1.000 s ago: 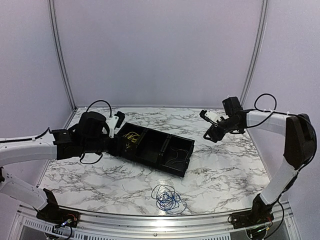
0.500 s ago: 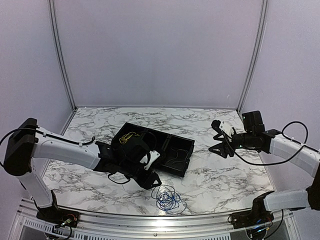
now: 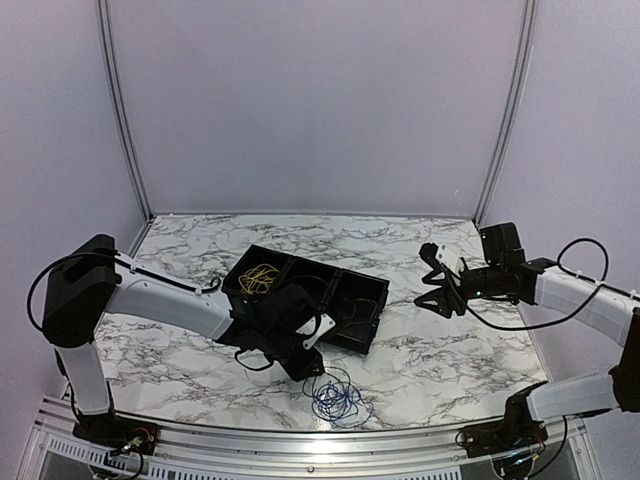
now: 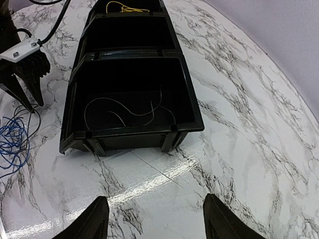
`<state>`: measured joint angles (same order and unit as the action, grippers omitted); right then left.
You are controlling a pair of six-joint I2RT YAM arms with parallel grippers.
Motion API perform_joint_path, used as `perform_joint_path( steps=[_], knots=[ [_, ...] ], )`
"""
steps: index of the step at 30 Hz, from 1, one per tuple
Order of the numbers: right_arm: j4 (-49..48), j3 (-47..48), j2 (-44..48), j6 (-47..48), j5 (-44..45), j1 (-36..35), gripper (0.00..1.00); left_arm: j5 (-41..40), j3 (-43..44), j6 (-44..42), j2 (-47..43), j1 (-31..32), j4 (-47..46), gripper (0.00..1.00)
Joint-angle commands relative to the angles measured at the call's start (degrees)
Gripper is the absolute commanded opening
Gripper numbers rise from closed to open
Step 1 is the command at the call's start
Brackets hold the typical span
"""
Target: Untangle the cables
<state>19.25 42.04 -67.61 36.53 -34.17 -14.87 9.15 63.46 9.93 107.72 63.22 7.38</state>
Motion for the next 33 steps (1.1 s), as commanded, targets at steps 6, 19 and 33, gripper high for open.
perform_joint_path(
  steps=[6,19,33],
  knots=[
    [0.9,3.0,-0.8,1.1,-4.3,-0.2,0.59,-2.6,1.5,-2.0,-3.4,0.2,-0.3,0.07],
    [17.8,24.5,-13.1,-0.1,-12.1,-20.1,0.70,-8.0,-4.0,2.6,-17.7,0.2,-9.9,0.04],
    [17.6,28.6,-22.1,-4.8,-12.8,-29.8,0.66,-8.8,-7.5,6.0,-22.6,0.2,-17.1,0.04]
  ],
)
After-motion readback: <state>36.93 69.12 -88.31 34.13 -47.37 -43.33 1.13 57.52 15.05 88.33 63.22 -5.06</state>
